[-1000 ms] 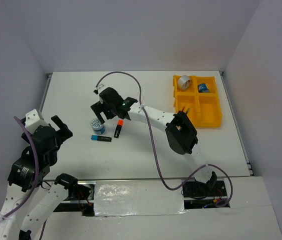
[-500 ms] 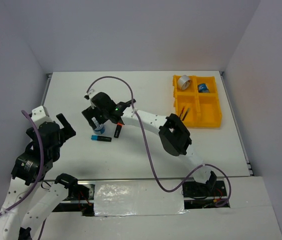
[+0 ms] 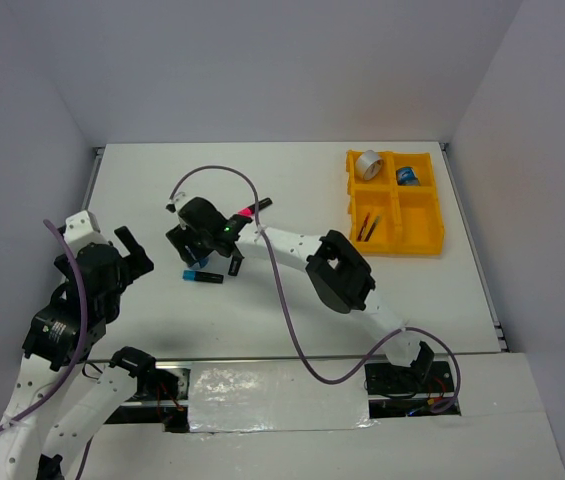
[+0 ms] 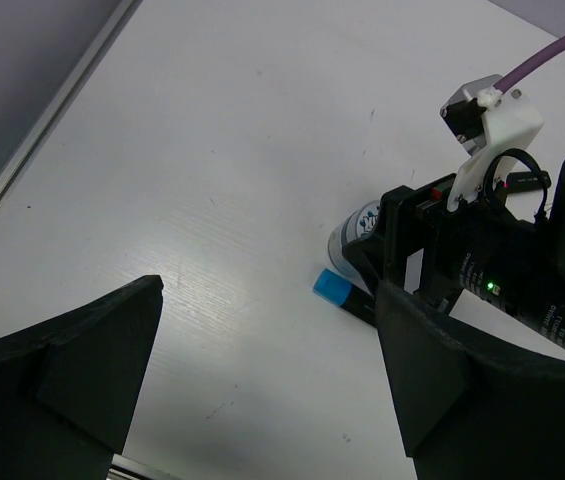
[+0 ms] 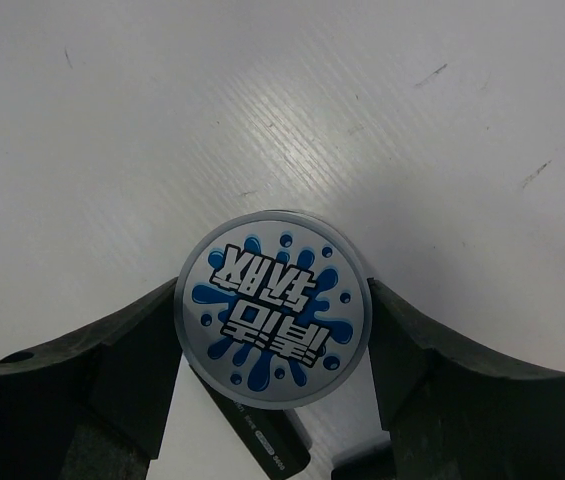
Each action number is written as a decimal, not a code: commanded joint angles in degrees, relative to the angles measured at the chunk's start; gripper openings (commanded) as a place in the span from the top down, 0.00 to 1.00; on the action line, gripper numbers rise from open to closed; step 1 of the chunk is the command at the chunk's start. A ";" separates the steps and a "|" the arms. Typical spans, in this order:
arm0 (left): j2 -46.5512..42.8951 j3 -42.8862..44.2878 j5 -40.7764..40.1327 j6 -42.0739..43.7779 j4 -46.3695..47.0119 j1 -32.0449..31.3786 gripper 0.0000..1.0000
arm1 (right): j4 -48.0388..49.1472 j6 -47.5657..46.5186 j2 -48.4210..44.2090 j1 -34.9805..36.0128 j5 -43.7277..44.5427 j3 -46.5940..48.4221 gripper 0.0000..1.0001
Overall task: Sort the stationery into containers
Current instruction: Pick up the stationery from the center of the board, then place the stationery in the storage box, then pick up the pen from the center of the board, then place the pen in the storage box.
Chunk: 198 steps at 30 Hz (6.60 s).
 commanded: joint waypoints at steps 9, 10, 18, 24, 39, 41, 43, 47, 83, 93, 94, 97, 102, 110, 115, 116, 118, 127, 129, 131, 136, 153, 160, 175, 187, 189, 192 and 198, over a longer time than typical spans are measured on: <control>-0.54 0.10 1.16 2.22 2.81 0.28 0.01 | 5.14 0.32 -13.08 -1.63 -1.96 -4.79 0.96; -0.63 0.10 1.16 2.13 2.81 0.28 0.01 | 4.51 0.75 -16.40 -2.51 -1.26 -4.87 0.96; -1.60 0.01 1.51 2.57 3.08 0.28 0.01 | 3.89 7.95 -38.30 -23.41 7.43 -20.42 1.00; -1.60 -0.08 2.48 3.18 3.52 0.28 0.01 | 2.74 12.97 -42.54 -41.96 25.52 -25.36 1.00; 0.60 -0.69 7.57 5.99 5.97 0.28 0.01 | -2.36 8.23 -10.02 -54.80 37.16 6.55 1.00; 0.86 -0.87 8.01 6.35 6.15 0.28 0.01 | -1.22 8.58 -9.66 -55.42 37.15 5.85 1.00; 1.12 -0.96 8.98 6.70 6.50 0.28 0.01 | 1.77 7.97 -9.84 -56.30 36.37 3.92 1.00; 1.91 -1.13 10.47 7.22 6.94 0.28 0.01 | 2.65 6.74 -7.91 -57.19 34.79 5.75 1.00; 0.77 -1.40 12.06 7.75 7.65 0.28 0.01 | -2.09 7.61 -1.49 -63.43 18.43 5.32 0.35; 1.39 -1.40 12.14 7.93 7.65 0.28 0.01 | -5.34 11.47 -6.75 -63.16 14.05 9.00 0.00; 1.39 -1.40 11.97 7.84 7.65 0.28 0.01 | -6.21 11.57 -7.28 -62.81 14.13 9.27 0.00; 1.48 -1.31 11.70 7.67 7.47 0.28 0.01 | -6.57 11.13 -10.97 -60.97 12.73 7.96 0.00; 2.18 -0.96 9.43 6.88 6.77 0.46 0.01 | -6.23 10.08 -23.16 -51.25 11.76 -1.76 0.00; 5.52 -0.17 6.17 5.03 4.66 3.70 0.01 | -5.34 9.60 -36.73 -25.13 13.87 -22.16 0.00; 4.64 -0.34 6.96 5.38 5.27 6.43 0.01 | -3.93 21.82 -32.97 -7.64 26.92 -27.29 0.00; 4.47 -0.60 7.31 5.38 5.54 6.52 0.01 | -4.63 25.42 -29.56 -3.70 31.66 -25.63 0.00; 3.94 -0.69 7.40 5.20 5.54 6.52 0.01 | -7.78 29.91 -26.03 -2.17 31.54 -23.17 0.00; 2.97 -1.13 8.45 5.56 6.07 6.08 0.01 | -5.17 35.03 -14.33 -0.32 24.77 -19.03 0.04; 2.80 -1.13 8.37 5.56 6.07 6.08 0.01 | -6.39 35.30 -11.87 -0.23 24.76 -17.10 0.06; 2.71 -1.22 8.45 5.64 6.15 5.91 0.01 | -6.58 35.39 -10.02 -0.41 24.50 -15.96 0.07; 2.62 -1.22 8.63 5.82 6.24 5.73 0.01 | -6.22 35.47 -8.00 -1.81 23.53 -15.07 0.15; 1.83 -1.31 9.33 6.08 6.42 4.85 0.01 | -7.37 29.15 -10.89 -3.75 22.48 -20.42 0.77; 1.21 -1.31 8.98 5.91 6.42 4.33 0.01 | 1.67 19.84 -18.52 -4.28 15.38 -29.28 0.82; 1.21 -1.13 8.37 5.82 6.15 3.27 0.01 | 4.50 8.68 -49.54 -24.91 19.82 -46.35 0.81; 1.39 -1.22 8.80 6.08 6.24 3.09 0.01 | 4.94 8.58 -46.76 -49.61 32.58 -42.32 0.79; 1.13 -1.13 8.54 6.00 6.15 2.92 0.01 | 2.75 10.33 -44.40 -50.76 34.43 -41.53 0.79; 0.42 -1.22 8.28 5.91 6.24 2.83 0.01 | -0.06 12.17 -40.80 -52.79 35.66 -40.30 0.79; 0.07 -1.22 8.28 6.08 6.33 2.22 0.01 | -2.97 15.07 -38.40 -54.19 41.36 -41.87 0.80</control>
